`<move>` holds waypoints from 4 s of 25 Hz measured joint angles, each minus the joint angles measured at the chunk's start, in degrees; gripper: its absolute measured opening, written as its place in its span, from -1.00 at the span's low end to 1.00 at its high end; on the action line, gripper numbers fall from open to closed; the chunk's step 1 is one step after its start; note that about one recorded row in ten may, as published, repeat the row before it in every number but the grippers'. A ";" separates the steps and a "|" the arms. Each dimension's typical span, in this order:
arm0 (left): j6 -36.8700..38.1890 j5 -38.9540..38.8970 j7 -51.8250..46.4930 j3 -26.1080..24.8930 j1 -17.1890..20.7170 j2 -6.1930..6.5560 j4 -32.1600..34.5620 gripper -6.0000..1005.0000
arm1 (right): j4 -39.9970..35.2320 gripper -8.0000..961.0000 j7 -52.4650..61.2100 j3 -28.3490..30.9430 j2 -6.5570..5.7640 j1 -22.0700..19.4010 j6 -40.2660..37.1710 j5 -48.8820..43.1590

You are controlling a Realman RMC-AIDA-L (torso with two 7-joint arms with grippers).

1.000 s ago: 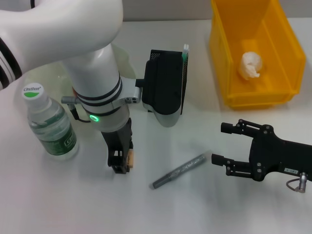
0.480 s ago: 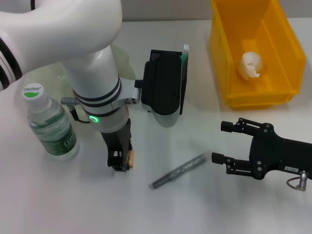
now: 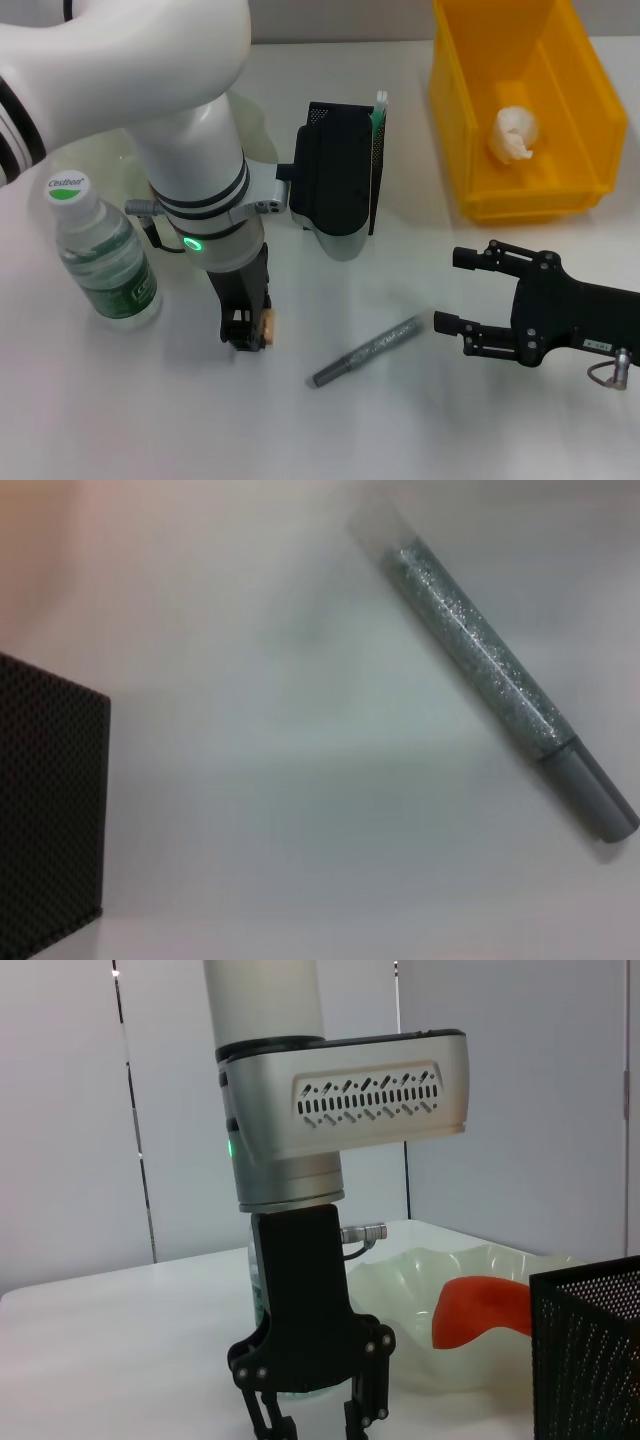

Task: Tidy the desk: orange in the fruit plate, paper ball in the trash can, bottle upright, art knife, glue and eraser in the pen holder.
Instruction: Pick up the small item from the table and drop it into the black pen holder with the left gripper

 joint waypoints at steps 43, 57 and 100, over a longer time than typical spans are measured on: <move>-9.76 -46.57 17.45 -14.80 25.84 0.27 25.82 -0.15 | -0.03 0.50 -0.31 -0.10 -0.44 -1.04 0.00 -0.36; -7.06 -84.31 45.40 -14.15 29.30 0.20 -0.89 -0.11 | -0.59 0.50 -0.37 -0.72 -0.44 -1.20 -0.21 -1.63; -33.46 -161.25 100.19 26.37 24.73 0.00 -24.16 0.00 | -1.79 0.48 -0.10 -0.71 -0.37 -1.17 -1.48 -3.43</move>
